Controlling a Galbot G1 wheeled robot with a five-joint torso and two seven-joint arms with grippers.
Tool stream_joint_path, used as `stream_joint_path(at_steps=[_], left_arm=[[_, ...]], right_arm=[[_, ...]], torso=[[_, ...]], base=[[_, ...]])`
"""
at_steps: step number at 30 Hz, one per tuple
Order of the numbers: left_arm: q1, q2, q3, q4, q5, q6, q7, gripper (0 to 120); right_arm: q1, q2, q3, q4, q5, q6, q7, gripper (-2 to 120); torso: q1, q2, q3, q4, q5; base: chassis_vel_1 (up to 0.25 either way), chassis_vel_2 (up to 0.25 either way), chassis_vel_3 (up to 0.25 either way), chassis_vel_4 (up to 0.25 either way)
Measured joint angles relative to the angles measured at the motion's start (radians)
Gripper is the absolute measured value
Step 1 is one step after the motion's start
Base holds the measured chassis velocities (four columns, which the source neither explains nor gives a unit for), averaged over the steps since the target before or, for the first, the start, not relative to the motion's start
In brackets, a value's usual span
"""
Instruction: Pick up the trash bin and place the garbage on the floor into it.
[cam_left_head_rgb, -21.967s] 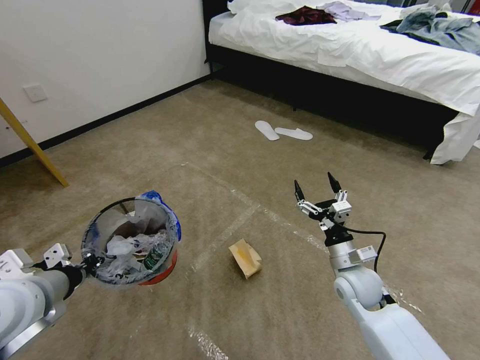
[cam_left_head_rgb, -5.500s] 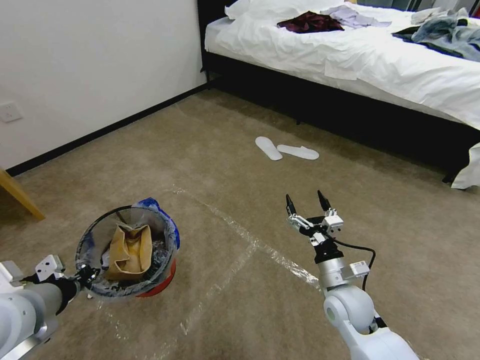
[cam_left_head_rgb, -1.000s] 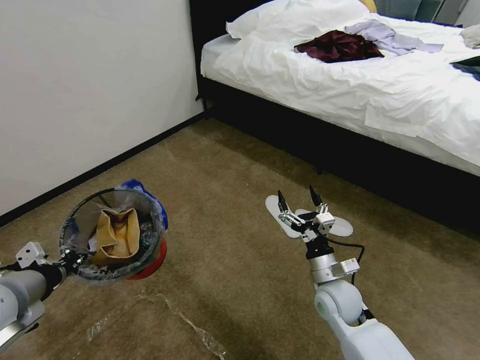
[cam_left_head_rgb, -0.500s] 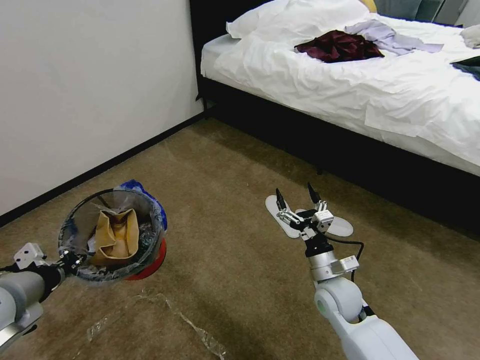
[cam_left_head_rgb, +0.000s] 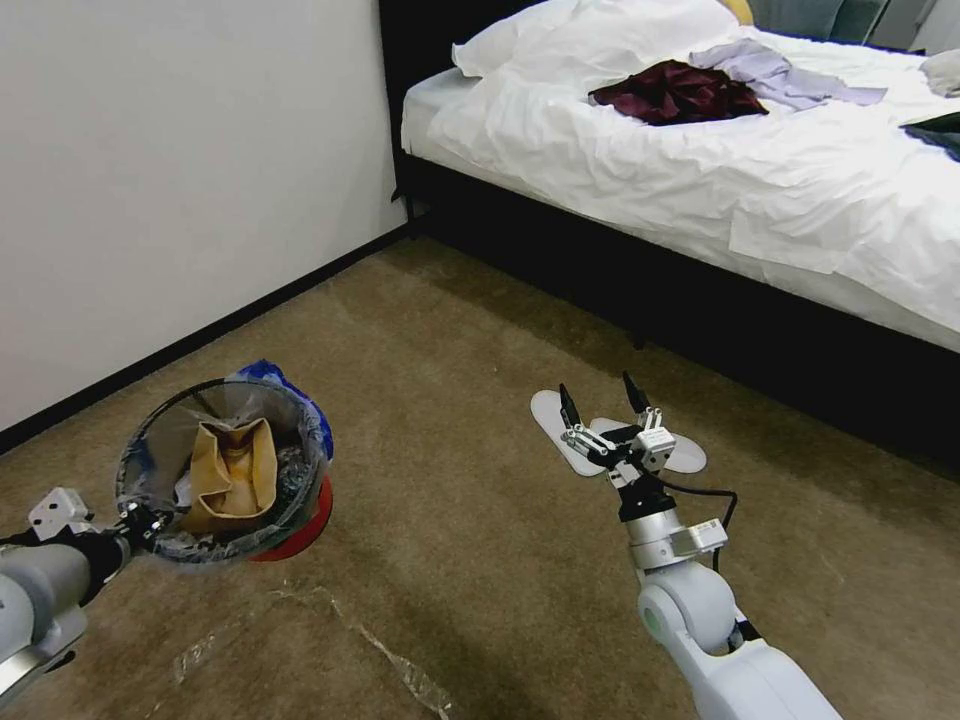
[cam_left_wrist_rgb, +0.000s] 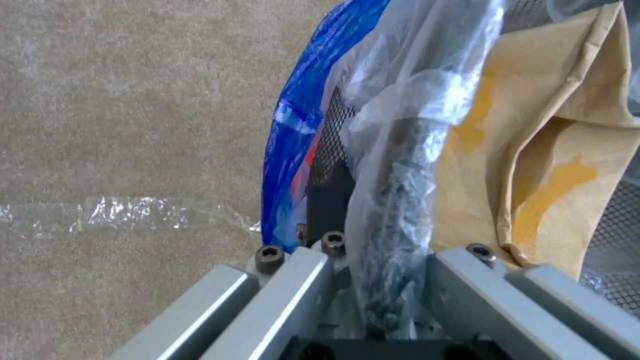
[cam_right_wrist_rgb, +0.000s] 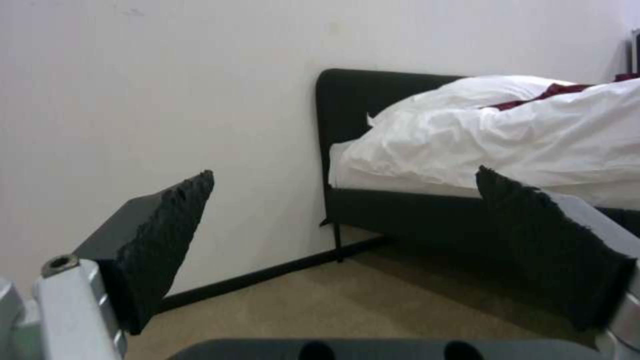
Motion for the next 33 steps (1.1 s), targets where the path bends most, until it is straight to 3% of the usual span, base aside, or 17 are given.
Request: stream_joint_path(at_steps=[12,27,33], left_arm=[[-0.001,-0.003,0.016,0.002,0.001,0.0,0.0,0],[-0.005,0.008,0.012,0.008,-0.007,-0.001,-0.005,0],[-0.014,0.007,0.03,0.011,-0.004,0.0,-0.006,0]], right_arm=[[-0.023,0.034,0.025,-0.001,-0.052,-0.007,0.039,100],[-0.002,0.024,0.028,-0.007,-0.055,-0.01,0.054,100],[0.005,0.0,0.028,-0.008,-0.045,-0.015,0.053,100]], torso=[[0.0,0.0,0.0,-0.0001,0.0],[0.0,0.0,0.0,0.0,0.0],[0.0,0.0,0.0,-0.0001,-0.0001]], base=[[0.0,0.0,0.0,0.0],[0.0,0.0,0.0,0.0],[0.0,0.0,0.0,0.0]])
